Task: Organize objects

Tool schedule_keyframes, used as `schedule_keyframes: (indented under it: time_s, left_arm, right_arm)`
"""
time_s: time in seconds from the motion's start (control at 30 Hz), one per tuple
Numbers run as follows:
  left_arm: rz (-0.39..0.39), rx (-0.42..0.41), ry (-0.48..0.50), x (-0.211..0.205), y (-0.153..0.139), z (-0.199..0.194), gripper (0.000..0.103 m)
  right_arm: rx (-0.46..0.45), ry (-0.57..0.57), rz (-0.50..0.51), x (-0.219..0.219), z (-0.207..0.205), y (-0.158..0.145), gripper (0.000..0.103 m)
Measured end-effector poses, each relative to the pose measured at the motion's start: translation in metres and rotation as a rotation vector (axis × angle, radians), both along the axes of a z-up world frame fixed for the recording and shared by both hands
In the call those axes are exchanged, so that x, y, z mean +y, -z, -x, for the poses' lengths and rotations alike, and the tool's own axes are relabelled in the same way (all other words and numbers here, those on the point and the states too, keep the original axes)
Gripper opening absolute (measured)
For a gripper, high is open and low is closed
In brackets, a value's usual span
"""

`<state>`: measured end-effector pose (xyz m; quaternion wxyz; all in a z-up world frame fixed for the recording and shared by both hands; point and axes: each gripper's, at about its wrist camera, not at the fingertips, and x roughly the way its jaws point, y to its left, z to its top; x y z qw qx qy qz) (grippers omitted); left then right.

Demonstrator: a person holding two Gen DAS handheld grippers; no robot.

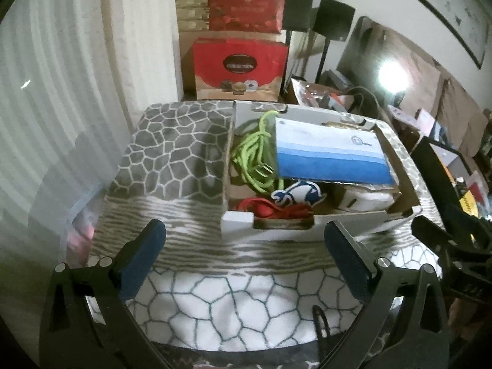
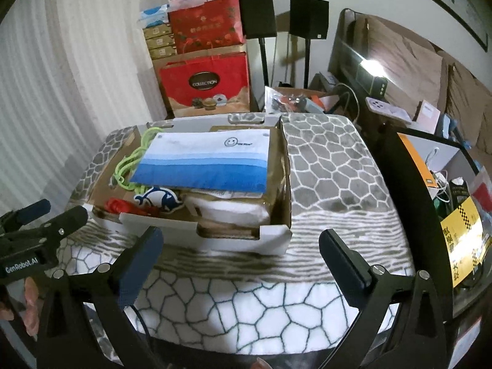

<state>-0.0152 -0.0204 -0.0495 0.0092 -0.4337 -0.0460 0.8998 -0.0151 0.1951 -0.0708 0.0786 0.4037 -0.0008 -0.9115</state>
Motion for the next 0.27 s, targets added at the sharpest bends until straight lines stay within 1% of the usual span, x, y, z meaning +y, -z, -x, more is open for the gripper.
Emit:
schedule_keyframes:
  time_s: [0.27]
  left_arm:
    - [0.003, 0.001, 0.008, 0.0066, 0.0009, -0.0024, 0.103]
  right_arm:
    - [-0.015, 0.011, -0.002, -0.001, -0.0061, 0.0044, 0.102]
